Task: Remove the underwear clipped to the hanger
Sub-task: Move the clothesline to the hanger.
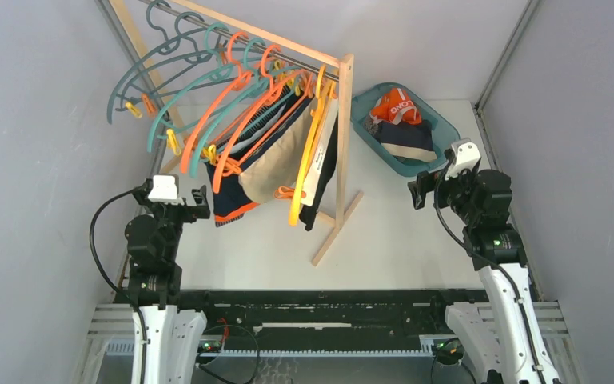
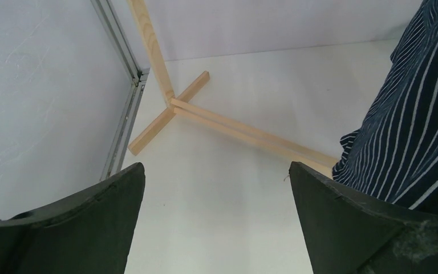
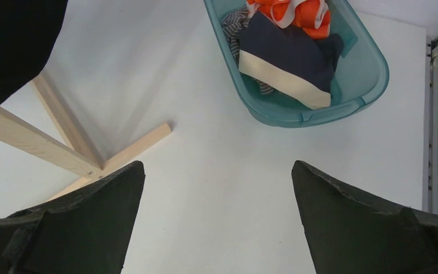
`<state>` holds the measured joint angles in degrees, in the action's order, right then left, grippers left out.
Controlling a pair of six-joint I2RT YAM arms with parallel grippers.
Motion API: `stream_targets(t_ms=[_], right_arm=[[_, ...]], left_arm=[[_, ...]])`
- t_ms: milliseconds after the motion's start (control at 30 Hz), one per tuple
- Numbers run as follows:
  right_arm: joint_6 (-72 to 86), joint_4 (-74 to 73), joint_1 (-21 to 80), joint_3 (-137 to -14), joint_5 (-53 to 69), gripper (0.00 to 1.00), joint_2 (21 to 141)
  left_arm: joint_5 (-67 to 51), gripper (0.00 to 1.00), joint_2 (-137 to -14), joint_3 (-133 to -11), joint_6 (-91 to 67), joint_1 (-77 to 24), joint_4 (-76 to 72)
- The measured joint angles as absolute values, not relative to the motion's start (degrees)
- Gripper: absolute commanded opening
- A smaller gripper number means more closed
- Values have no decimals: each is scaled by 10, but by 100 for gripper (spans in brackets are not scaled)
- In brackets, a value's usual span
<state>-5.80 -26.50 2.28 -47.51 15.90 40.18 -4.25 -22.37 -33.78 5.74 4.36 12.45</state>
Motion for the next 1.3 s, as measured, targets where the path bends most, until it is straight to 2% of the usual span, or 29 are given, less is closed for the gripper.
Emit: stream_targets(t_ms=[833, 1033, 1300], right_arm=[[-53, -221, 41, -495, 178, 100, 404], [-62, -205, 93, -496, 213, 100, 423], [-119, -186, 225, -497, 290, 100, 484]], left_arm=[[-47, 100, -218, -360, 73, 43, 138], [-52, 100, -218, -366, 83, 43, 143], [-58, 100, -225, -366, 89, 43, 143]])
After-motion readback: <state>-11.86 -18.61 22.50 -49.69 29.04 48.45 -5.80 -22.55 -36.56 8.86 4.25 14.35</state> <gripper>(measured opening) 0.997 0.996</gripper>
